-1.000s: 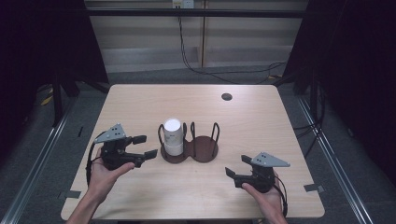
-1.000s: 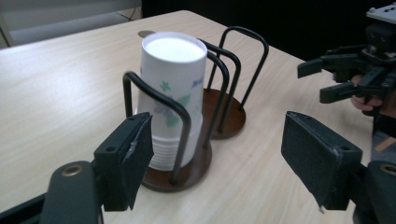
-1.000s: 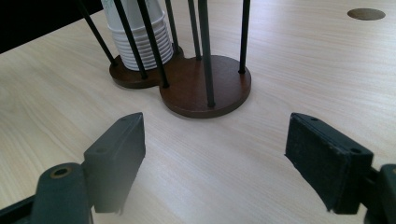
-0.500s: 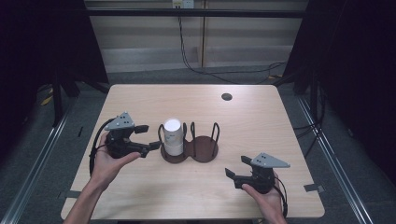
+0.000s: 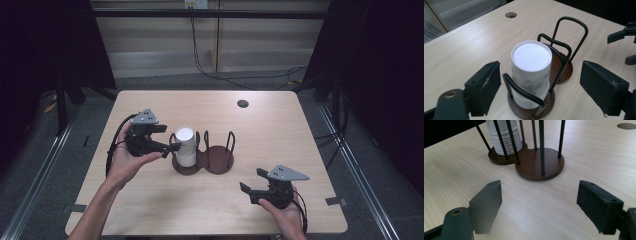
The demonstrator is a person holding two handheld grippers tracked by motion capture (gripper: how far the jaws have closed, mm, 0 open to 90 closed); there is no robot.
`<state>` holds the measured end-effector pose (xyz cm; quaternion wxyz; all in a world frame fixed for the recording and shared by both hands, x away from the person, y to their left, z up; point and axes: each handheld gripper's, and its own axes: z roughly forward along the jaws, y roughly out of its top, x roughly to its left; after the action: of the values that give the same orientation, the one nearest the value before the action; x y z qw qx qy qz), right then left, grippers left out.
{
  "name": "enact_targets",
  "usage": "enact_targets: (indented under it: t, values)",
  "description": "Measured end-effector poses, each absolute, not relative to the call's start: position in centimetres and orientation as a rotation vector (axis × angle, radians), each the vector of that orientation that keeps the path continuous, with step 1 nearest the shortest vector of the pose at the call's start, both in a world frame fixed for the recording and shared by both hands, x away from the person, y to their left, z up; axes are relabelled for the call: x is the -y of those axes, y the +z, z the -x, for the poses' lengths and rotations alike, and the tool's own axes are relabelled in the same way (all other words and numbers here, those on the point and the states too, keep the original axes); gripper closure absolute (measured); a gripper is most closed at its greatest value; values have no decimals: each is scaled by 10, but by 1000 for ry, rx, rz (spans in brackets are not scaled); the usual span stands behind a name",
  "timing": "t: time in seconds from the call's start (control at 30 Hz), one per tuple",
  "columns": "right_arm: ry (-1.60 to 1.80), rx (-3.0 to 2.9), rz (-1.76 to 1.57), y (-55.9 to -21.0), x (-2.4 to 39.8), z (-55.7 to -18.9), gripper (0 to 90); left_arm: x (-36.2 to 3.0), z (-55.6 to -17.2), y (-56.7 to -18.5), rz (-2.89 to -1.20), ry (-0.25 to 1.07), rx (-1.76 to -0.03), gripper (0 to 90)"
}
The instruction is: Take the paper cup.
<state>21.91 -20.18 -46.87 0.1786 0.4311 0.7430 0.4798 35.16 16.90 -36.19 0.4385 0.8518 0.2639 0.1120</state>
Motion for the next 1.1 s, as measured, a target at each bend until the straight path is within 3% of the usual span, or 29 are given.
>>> enact_targets:
  t: [0.4,0.83,1.1]
  values:
    - [1361,-2124,-1196,-469,198,-223,196,-152,-365,-363,-2224,203,-672,214]
    - [1373,-2133,-1177,-469,197,-223,201,-137,-382,-356,-2337,225,-620,298]
    - [1374,-2128,-1183,-469,198,-223,201,-124,-389,-359,-2403,230,-614,289]
